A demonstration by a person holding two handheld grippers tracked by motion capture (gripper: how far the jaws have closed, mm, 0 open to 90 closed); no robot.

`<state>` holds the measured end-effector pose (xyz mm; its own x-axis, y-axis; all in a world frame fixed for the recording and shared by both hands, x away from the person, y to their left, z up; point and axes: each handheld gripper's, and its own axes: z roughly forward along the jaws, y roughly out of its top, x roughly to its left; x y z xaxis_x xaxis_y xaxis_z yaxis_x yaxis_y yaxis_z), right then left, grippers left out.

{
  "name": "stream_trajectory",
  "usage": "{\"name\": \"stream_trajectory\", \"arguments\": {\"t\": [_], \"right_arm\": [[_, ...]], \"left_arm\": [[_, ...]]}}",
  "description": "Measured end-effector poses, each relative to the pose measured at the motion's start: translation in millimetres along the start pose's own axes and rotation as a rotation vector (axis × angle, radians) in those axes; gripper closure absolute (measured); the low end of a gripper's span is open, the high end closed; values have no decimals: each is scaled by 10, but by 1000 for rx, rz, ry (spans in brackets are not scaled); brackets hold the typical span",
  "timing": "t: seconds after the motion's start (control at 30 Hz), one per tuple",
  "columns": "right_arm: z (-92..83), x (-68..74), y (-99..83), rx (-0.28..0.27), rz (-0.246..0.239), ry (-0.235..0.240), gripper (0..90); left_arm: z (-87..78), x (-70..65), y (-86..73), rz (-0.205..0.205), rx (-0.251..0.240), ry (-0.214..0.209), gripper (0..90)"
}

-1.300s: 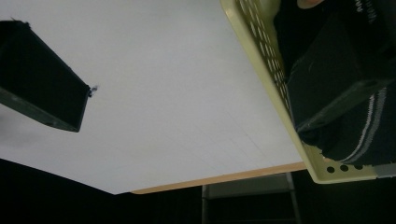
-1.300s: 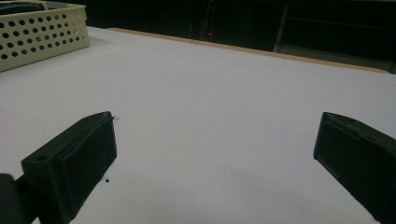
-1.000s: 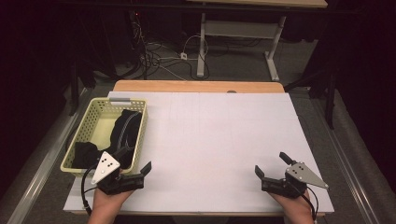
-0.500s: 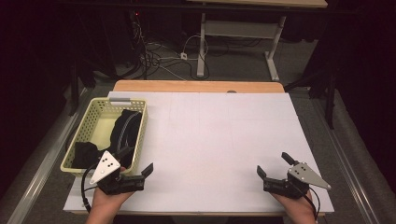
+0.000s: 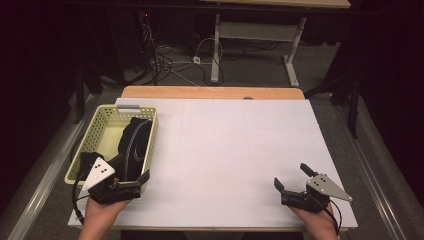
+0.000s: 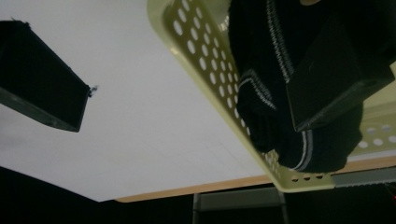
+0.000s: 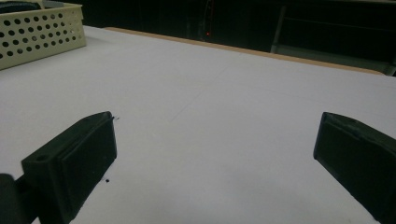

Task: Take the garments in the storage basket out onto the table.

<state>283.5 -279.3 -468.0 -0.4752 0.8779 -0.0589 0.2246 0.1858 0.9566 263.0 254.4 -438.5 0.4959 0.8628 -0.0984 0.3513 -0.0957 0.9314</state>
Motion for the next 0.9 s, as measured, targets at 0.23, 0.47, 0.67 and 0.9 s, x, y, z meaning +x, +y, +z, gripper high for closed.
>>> {"name": "stream_trajectory", "arguments": {"t": [0.23,0.47,0.67,0.9], "right_arm": [[-4,-1,0,1,-4,0,2],[-10,-17,-7,4,-5,-7,2],[-13,-15,-6,4,-7,-10,2],[-7,-12,-19,7,-3,-8,2]], "left_arm": [[-20,84,-23,-2,11,27,0],[-86,218,-25,-22,37,44,0],[-134,319,-54,-36,37,61,0],[-187,451,-87,-63,50,71,0]]}}
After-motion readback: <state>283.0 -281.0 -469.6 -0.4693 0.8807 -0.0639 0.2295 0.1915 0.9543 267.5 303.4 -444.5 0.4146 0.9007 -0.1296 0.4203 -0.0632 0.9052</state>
